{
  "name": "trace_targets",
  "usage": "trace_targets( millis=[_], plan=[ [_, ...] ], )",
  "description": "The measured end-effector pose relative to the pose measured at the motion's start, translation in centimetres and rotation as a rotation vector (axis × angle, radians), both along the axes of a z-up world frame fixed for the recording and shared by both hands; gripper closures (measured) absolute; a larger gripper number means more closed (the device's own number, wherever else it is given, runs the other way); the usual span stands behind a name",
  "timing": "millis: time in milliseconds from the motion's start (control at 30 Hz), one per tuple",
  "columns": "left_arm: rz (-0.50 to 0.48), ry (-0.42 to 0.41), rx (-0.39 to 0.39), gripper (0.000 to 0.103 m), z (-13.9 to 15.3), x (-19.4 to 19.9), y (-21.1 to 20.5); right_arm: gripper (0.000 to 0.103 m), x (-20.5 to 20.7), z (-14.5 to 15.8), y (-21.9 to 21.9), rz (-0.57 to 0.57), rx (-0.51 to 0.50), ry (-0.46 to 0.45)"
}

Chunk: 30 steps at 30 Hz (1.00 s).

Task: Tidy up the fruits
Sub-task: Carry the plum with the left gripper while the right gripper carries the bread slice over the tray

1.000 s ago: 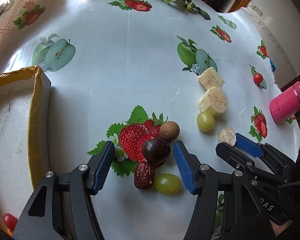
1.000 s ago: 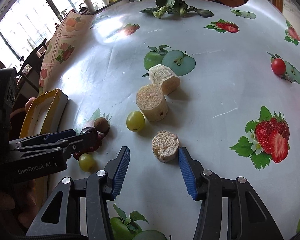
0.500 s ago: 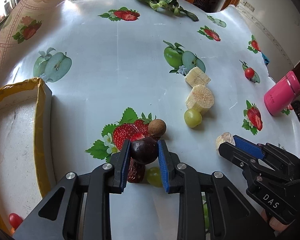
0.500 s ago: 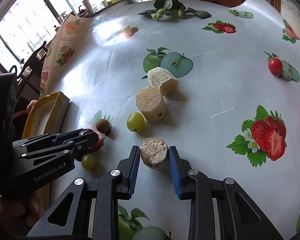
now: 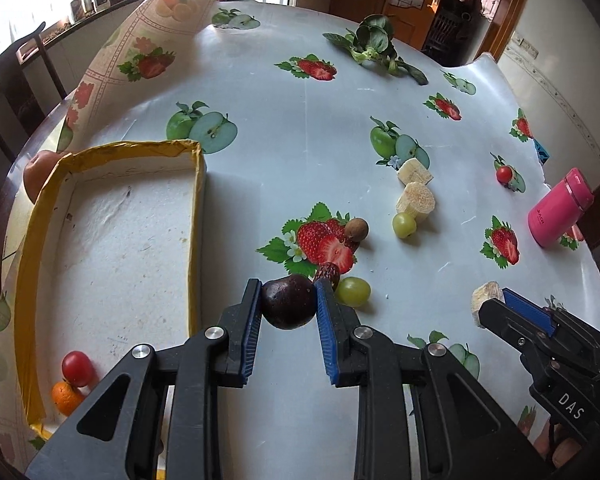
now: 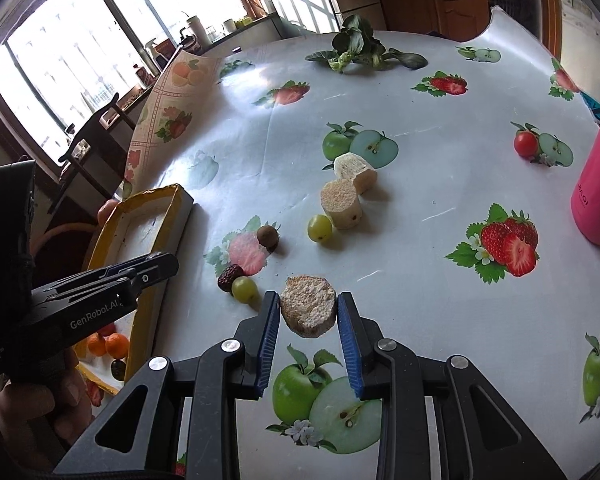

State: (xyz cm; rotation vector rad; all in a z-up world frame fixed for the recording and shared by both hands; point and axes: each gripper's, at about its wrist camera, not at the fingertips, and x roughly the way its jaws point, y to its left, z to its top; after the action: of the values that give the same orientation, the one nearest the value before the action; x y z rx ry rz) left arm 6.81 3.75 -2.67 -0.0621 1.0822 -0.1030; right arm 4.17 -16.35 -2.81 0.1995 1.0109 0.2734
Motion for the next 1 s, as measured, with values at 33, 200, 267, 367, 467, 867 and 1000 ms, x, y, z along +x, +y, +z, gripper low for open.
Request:
trace_targets(
  millis=[33,200,267,367,467,867,1000],
  plan=[
    [0.008,0.000,0.004,0.079,0.1,-0.4,0.4,0.073,-0.3,0.2,0.4,0.009,0.002,-0.003],
    [0.045,-0.007,0.011,0.079,0.7,-2.4,2.1,0.073,-1.7,1.3,2.4,0.057,0.006,-0.018],
    [0.058,-0.010,0.011,0.079,0.9,-3.1,2.8,0.073,-2.2,1.7,3.3,0.079,0.003,-0.027],
    [0.076,-0.014,0.013,0.079,1.2,-3.9,3.8,0.073,-2.9,2.1,4.6,0.105,0.003,-0.036],
    [0.094,-0.017,0.010,0.079,1.5,-4.6,4.9,0.073,-3.4,2.6,5.9,0.130,0.004,-0.043],
    [0.129,-0.031,-0.005,0.079,2.3,-6.3,7.7,0.073,-4.9,3.7,9.6,0.192,0.005,-0.062],
    [0.139,-0.031,-0.006,0.079,2.2,-6.7,8.6,0.073,-5.1,3.7,10.5,0.208,0.005,-0.063]
  ],
)
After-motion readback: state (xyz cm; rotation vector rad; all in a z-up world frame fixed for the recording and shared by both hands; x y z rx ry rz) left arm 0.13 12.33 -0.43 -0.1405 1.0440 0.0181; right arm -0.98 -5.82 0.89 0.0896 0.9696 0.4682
